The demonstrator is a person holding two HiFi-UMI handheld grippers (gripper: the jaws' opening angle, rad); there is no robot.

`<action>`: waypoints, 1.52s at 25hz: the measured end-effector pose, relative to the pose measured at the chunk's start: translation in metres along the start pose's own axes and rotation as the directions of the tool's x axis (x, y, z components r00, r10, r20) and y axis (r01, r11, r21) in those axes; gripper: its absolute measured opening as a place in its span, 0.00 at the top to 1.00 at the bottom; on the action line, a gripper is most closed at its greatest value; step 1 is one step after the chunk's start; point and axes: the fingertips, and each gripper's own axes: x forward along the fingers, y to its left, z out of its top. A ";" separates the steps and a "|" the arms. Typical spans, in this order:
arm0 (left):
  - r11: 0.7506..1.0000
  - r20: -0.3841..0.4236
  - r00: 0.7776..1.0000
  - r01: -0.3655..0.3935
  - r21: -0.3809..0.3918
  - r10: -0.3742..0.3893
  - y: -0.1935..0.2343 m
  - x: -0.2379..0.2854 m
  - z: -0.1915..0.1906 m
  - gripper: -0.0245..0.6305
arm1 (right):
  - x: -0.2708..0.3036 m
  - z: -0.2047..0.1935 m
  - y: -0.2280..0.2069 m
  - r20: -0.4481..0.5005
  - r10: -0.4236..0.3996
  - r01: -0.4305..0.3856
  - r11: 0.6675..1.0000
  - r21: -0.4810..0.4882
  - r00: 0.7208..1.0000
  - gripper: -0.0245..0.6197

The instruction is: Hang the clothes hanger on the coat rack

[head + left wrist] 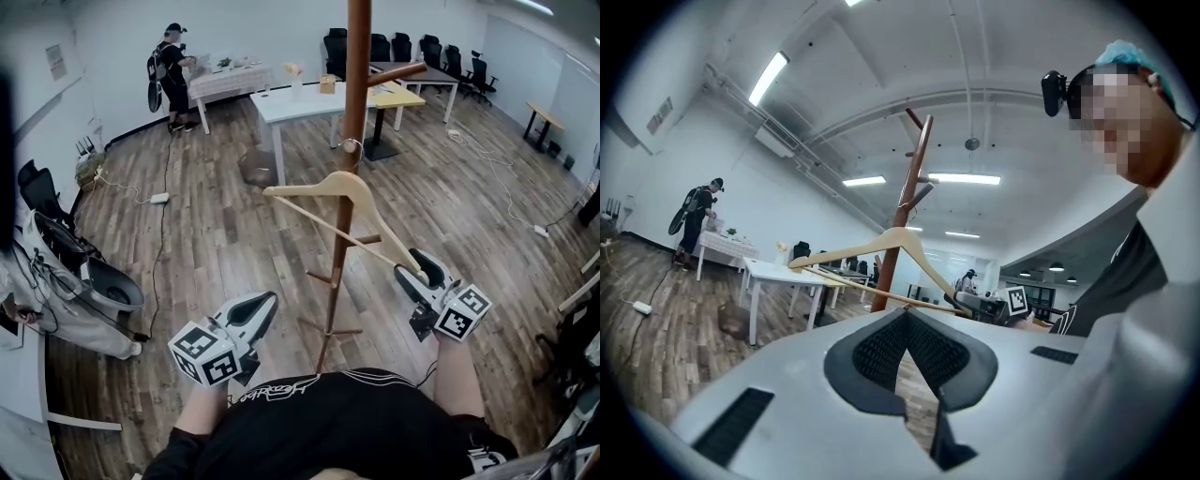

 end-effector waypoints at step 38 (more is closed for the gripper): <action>0.959 -0.044 0.958 0.281 -0.029 -0.282 -0.193 -0.097 -0.064 0.95 | -0.162 -0.039 0.282 -0.035 0.132 -0.124 0.977 0.175 0.991 0.90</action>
